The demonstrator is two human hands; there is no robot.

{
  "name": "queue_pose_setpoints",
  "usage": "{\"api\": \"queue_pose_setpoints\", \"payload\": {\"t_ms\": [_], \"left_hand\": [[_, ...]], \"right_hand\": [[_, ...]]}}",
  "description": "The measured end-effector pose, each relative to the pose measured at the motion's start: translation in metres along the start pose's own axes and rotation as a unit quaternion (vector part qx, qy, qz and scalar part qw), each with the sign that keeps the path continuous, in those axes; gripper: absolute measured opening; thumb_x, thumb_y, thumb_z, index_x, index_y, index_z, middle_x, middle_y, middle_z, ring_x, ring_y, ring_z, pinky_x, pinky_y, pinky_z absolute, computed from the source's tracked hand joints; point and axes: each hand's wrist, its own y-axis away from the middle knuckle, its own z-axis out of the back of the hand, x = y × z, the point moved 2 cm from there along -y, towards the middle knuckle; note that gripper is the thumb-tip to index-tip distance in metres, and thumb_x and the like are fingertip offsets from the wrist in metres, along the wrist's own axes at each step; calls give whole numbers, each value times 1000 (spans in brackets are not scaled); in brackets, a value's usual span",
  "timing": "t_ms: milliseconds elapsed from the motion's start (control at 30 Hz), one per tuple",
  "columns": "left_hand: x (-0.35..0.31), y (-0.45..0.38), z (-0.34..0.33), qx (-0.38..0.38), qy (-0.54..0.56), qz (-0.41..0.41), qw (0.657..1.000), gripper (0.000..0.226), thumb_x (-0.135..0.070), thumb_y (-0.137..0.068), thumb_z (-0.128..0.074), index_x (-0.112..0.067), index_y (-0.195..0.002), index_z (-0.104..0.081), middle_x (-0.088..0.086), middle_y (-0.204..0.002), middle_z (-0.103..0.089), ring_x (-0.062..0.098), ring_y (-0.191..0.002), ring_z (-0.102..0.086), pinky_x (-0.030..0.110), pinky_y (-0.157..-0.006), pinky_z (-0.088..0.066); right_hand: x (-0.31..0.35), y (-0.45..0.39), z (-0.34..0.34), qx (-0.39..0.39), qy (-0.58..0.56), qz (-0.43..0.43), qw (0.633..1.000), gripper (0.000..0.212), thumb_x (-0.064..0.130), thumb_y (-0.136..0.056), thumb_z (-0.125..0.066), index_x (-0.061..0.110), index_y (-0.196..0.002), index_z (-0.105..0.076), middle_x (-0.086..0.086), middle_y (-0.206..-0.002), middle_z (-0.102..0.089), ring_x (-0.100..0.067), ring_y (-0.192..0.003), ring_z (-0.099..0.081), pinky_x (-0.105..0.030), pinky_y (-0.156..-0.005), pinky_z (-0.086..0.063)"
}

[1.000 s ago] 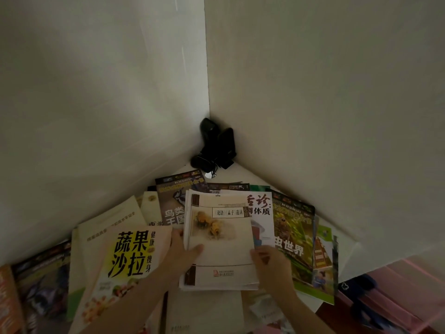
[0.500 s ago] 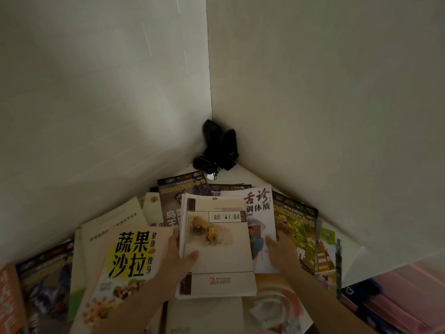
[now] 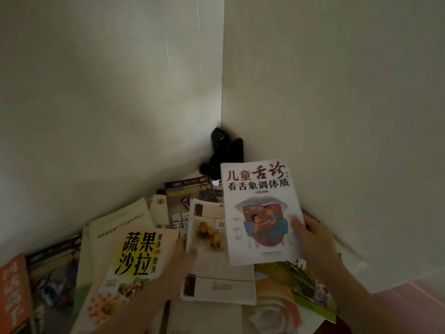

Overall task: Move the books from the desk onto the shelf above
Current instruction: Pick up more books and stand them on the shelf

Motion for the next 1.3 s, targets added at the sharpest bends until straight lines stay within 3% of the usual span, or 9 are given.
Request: {"api": "queue_pose_setpoints", "payload": {"t_ms": [133, 267, 367, 467, 600, 733, 967, 1100, 1300], "left_hand": [[-2, -4, 5, -14, 150, -4, 989, 23, -26, -101, -44, -11, -99, -61, 19, -102, -66, 26, -82, -66, 39, -69, -54], [7, -2, 0, 14, 53, -3, 998, 39, -30, -85, -70, -23, -118, -51, 1, -117, -64, 20, -100, -64, 35, -78, -56], [14, -2, -2, 16, -41, -31, 999, 86, -21, -67, -86, -28, -132, -30, -6, -120, -53, 16, -107, -56, 30, -81, -55], [20, -4, -3, 10, -48, -36, 998, 94, -19, -69, -85, -23, -140, -24, -2, -127, -51, 17, -111, -53, 35, -88, -54], [20, -3, -4, 3, -36, -46, 998, 94, -24, -67, -86, -28, -139, -25, 1, -129, -54, 23, -114, -58, 50, -89, -55], [15, 12, -1, -4, -44, -128, 991, 84, -32, -70, -83, -44, -134, -31, -11, -126, -54, 16, -111, -61, 41, -80, -59], [-29, 42, -9, 81, -34, -284, 955, 69, 6, -77, -73, -30, -126, -40, -25, -112, -62, 1, -105, -63, 20, -75, -56], [-51, 31, 3, 69, -38, -287, 955, 65, -3, -77, -76, -34, -125, -46, -5, -112, -67, 15, -97, -69, 30, -71, -60], [-41, 8, 3, 60, -64, -275, 957, 58, 1, -80, -71, -20, -128, -47, -26, -107, -66, -12, -104, -59, 8, -78, -50]], "right_hand": [[-67, 16, -63, 55, 47, -67, 995, 20, 22, -97, -52, 12, -94, -69, -11, -85, -72, -24, -73, -68, -36, -66, -55], [-125, 22, -101, 65, 182, -121, 974, 33, 32, -98, -50, 8, -117, -59, -17, -114, -63, -30, -102, -59, -34, -87, -46], [-121, 18, -98, 61, 231, -84, 967, 29, 34, -96, -51, 12, -110, -63, -10, -106, -66, -23, -92, -59, -27, -78, -42], [-123, 12, -95, 64, 274, -36, 959, 27, 36, -92, -57, 15, -105, -68, -9, -102, -67, -24, -92, -61, -34, -84, -51], [-125, 16, -98, 60, 259, -59, 962, 34, 35, -91, -60, 12, -115, -64, -10, -110, -66, -26, -98, -61, -33, -87, -50], [-117, 15, -87, 103, 178, -82, 975, 28, 36, -88, -65, 19, -110, -68, 0, -102, -72, -14, -84, -65, -24, -68, -50], [-84, 15, -69, 172, -71, -15, 982, 54, 44, -78, -74, 17, -121, -57, 1, -110, -71, -18, -101, -69, -39, -83, -58], [-50, 10, -64, 139, -82, 97, 982, 37, 11, -83, -72, 16, -116, -57, 3, -106, -70, -12, -100, -67, -18, -71, -54], [-56, 7, -88, 86, -42, 173, 980, 61, -3, -87, -61, 20, -132, -27, 6, -111, -53, 12, -98, -58, -9, -74, -51]]}}
